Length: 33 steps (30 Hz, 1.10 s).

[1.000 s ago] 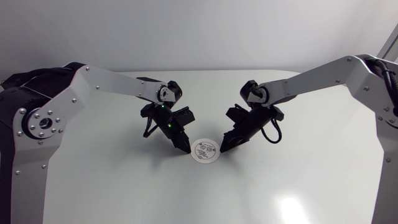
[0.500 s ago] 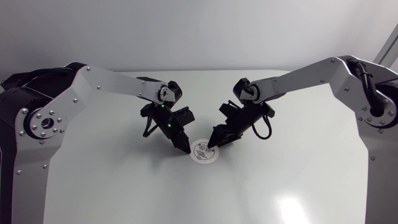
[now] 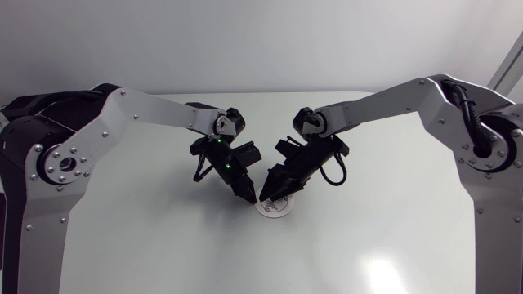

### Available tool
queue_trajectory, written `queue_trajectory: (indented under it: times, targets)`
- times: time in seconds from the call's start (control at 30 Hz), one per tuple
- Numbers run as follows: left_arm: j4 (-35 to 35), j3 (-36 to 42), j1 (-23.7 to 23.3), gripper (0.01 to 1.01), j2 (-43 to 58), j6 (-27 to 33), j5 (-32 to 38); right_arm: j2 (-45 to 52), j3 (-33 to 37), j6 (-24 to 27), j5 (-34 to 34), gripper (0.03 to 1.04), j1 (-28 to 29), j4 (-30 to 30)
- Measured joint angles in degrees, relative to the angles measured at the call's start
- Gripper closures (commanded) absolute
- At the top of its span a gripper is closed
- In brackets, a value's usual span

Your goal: Turn the coaster over.

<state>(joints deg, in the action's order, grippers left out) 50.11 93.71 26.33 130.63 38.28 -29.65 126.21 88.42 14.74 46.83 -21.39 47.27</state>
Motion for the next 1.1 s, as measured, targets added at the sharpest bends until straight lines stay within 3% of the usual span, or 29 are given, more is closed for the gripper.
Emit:
queue_trajectory:
  times: [0.3, 0.53, 1.03, 1.07, 1.1]
  targets:
    - [0.02, 0.0, 0.0, 1.008, 0.0, 0.02, 0.0, -2.78, -0.11, 0.0, -4.98, 0.36, 4.55, -0.7]
    - [0.0, 0.0, 0.02, 1.007, 0.13, 0.0, -0.04, -2.97, -4.76, 0.0, -6.36, 0.36, 8.96, -2.86]
    - [-0.26, 0.0, 0.96, 1.008, 0.22, -0.02, -0.17, -1.88, -7.21, -0.02, -0.85, 0.36, 6.38, -4.13]
    - [-0.26, 0.0, 0.98, 1.008, 0.22, -0.02, -0.17, -1.88, -7.21, -0.02, -0.68, 0.39, 5.99, -4.13]
    - [-0.26, 0.0, 1.03, 1.007, 0.22, -0.02, -0.17, -1.88, -7.21, -0.02, -0.68, 0.51, 5.66, -4.13]
